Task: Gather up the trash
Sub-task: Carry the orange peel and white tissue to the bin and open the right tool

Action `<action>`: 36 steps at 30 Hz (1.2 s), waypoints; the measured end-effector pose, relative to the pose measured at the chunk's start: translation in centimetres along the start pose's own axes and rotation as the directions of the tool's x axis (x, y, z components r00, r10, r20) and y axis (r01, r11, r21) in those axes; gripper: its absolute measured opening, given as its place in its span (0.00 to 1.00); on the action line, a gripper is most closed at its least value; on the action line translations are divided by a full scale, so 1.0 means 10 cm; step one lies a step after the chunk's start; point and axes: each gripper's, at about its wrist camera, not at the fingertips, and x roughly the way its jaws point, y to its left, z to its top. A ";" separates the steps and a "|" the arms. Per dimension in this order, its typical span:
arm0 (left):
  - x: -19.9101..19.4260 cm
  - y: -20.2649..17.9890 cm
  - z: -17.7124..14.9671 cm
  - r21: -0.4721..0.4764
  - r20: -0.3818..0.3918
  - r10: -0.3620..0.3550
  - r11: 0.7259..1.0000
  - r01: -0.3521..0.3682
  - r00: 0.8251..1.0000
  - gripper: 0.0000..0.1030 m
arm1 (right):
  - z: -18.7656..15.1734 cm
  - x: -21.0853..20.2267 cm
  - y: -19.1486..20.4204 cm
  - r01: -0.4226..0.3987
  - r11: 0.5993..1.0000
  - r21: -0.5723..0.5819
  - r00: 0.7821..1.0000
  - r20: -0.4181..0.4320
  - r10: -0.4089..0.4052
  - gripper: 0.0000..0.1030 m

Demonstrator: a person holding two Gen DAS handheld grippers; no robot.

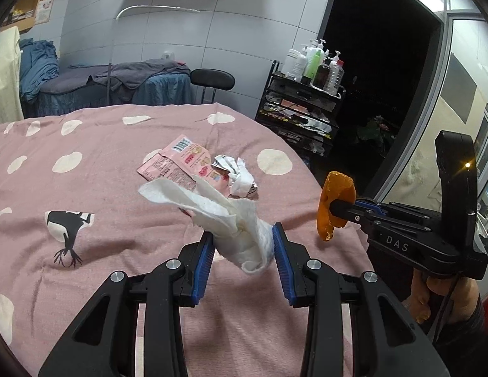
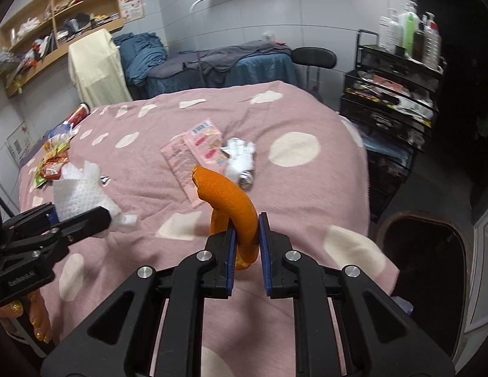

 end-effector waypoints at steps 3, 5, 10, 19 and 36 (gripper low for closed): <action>0.01 -0.14 0.00 0.023 -0.001 -0.023 0.999 0.023 1.000 0.36 | -0.09 -0.09 -0.21 0.045 0.998 0.041 0.999 0.010 -0.045 0.14; 0.02 -0.22 0.00 0.036 -0.002 -0.040 0.999 0.040 0.999 0.36 | -0.14 -0.15 -0.35 0.080 0.995 0.066 0.997 0.014 -0.082 0.14; 0.05 -0.44 0.00 0.065 -0.008 -0.082 0.994 0.082 0.997 0.36 | -0.28 -0.36 -0.72 0.165 0.976 0.139 0.985 0.033 -0.171 0.14; 0.14 -0.88 0.04 0.151 -0.015 -0.141 0.978 0.142 0.990 0.36 | -0.56 -0.42 -1.31 0.278 0.924 0.262 0.959 -0.028 -0.281 0.14; 0.32 -1.26 0.00 0.200 -0.078 -0.216 0.953 0.228 0.973 0.36 | -1.03 0.01 -1.78 0.367 0.864 0.344 0.926 -0.222 -0.305 0.22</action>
